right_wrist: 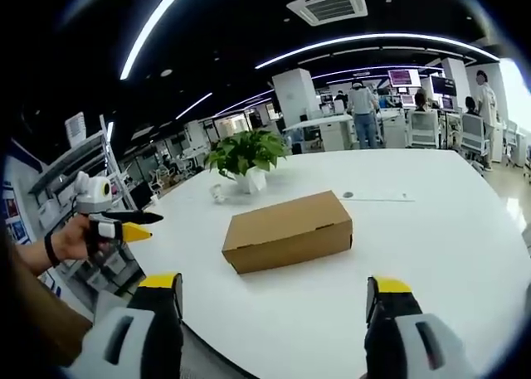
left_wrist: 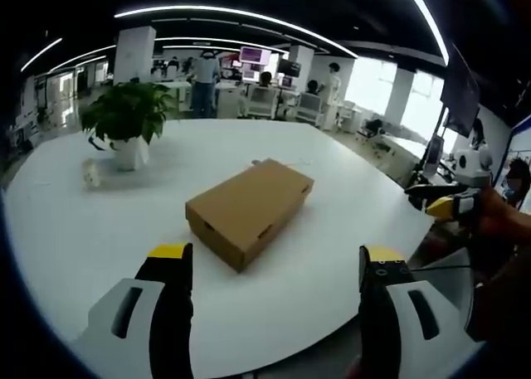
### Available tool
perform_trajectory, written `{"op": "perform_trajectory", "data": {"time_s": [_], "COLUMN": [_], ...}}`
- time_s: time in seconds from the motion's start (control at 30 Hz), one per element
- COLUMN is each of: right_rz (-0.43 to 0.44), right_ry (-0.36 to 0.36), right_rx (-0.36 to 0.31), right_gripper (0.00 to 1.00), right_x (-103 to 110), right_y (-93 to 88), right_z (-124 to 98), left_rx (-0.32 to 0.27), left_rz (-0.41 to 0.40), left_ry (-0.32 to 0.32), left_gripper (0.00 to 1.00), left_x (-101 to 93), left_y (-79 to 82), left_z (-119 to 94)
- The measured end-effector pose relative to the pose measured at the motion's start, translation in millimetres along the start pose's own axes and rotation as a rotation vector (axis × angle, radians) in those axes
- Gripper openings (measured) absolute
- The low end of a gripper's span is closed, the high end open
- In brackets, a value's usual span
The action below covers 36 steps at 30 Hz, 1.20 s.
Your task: Operate the shoe box by opening the lid, removing the specified soft item, and placing it in the target area until the item is outside and the box remains undamaged.
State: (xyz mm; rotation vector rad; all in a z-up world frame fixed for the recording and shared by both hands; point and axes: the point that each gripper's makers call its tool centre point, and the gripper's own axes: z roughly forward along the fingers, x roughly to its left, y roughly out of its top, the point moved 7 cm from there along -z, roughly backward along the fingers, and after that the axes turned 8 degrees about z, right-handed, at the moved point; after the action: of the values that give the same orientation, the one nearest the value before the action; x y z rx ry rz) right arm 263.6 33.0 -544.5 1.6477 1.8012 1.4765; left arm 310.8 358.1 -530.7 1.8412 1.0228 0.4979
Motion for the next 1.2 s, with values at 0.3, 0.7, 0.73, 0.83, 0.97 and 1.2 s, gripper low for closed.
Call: {"op": "perform_trajectory", "data": {"time_s": [0.3, 0.7, 0.73, 0.83, 0.97, 1.2], "right_rz": [0.007, 0.016, 0.016, 0.013, 0.013, 0.013], "right_ry": [-0.006, -0.007, -0.006, -0.007, -0.005, 0.001], "right_rx": [0.001, 0.002, 0.003, 0.011, 0.02, 0.019], "right_gripper": [0.91, 0.91, 0.91, 0.91, 0.91, 0.91], "right_x": [-1.7, 0.0, -0.2, -0.3, 0.6, 3.0], "right_y": [-2.1, -4.9, -5.5, -7.4, -9.9, -8.1], "right_z": [-1.8, -1.5, -1.5, -1.5, -0.6, 2.7], "left_rx": [-0.008, 0.001, 0.002, 0.002, 0.0, -0.002], "left_rz": [-0.009, -0.021, -0.021, -0.022, -0.026, -0.035], "left_ry": [-0.015, -0.013, -0.012, -0.009, -0.005, -0.001], "left_gripper": [0.82, 0.82, 0.82, 0.82, 0.82, 0.82], "left_x": [-7.1, -7.3, -6.8, -4.8, -3.2, -0.9], "left_y": [1.1, -5.8, -6.0, -6.3, -6.8, -9.0], "left_z": [3.3, 0.0, -0.2, -0.4, -1.1, -2.0]}}
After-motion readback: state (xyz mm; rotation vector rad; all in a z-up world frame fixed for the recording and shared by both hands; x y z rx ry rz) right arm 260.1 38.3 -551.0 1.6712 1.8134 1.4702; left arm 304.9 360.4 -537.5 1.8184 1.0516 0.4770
